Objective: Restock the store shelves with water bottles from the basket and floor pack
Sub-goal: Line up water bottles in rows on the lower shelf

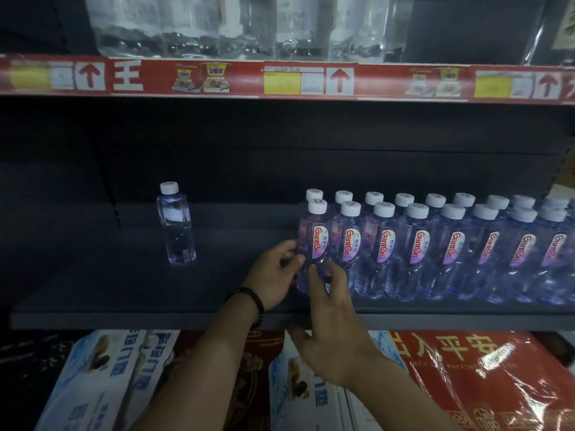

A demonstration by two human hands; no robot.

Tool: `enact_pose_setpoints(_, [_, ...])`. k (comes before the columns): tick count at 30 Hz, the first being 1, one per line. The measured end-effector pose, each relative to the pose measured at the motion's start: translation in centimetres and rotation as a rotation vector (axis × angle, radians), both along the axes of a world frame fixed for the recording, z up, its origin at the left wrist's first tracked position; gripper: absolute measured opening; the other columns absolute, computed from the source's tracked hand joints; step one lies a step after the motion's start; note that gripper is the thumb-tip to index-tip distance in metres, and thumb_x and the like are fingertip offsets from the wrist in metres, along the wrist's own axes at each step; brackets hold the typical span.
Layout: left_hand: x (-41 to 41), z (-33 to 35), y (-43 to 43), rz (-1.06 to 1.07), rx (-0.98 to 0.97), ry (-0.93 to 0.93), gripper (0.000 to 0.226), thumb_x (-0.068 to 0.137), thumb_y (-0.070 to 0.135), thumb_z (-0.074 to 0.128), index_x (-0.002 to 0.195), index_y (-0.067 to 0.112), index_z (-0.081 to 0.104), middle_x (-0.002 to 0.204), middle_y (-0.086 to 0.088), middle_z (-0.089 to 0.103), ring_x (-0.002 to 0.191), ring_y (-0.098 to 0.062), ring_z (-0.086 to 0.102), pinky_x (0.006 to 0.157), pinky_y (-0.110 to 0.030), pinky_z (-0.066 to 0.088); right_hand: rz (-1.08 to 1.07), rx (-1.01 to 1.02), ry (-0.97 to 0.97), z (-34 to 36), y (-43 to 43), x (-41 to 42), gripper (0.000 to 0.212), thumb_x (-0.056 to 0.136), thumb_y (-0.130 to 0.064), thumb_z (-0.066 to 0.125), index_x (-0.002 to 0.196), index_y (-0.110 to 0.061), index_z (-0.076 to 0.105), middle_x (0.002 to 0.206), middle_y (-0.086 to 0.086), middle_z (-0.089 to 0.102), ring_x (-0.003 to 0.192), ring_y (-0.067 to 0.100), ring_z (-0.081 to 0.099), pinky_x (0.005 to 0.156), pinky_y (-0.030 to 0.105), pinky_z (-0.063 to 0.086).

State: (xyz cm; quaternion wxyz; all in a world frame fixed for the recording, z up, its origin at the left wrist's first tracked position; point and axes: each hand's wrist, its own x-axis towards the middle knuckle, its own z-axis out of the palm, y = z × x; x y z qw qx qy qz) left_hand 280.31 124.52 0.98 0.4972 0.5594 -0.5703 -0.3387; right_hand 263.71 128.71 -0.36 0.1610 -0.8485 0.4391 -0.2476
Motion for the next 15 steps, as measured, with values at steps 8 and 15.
enact_pose_setpoints(8, [0.7, 0.1, 0.0, 0.051, 0.048, 0.023, 0.028, 0.105, 0.024, 0.059, 0.131, 0.035, 0.064, 0.118, 0.009, 0.073, 0.109, -0.014, 0.073, 0.098, -0.049, 0.06, -0.043, 0.048, -0.055, -0.2, 0.5, 1.1, 0.099, 0.096, -0.031, 0.07, 0.169, -0.019, 0.005, 0.163, -0.007, -0.008, 0.157, 0.023, 0.012, 0.125, 0.029, 0.032])
enact_pose_setpoints(15, [5.7, 1.0, 2.1, 0.389, -0.069, 0.064, 0.019, 0.104, 0.016, 0.059, 0.115, 0.028, 0.069, 0.096, 0.006, 0.072, 0.087, -0.016, 0.071, 0.079, -0.039, 0.062, -0.122, 0.03, -0.236, 0.8, 1.0, 4.1, 0.057, 0.095, -0.022, 0.07, 0.146, -0.028, 0.044, 0.136, -0.008, 0.031, 0.119, 0.011, 0.046, 0.098, 0.021, 0.042])
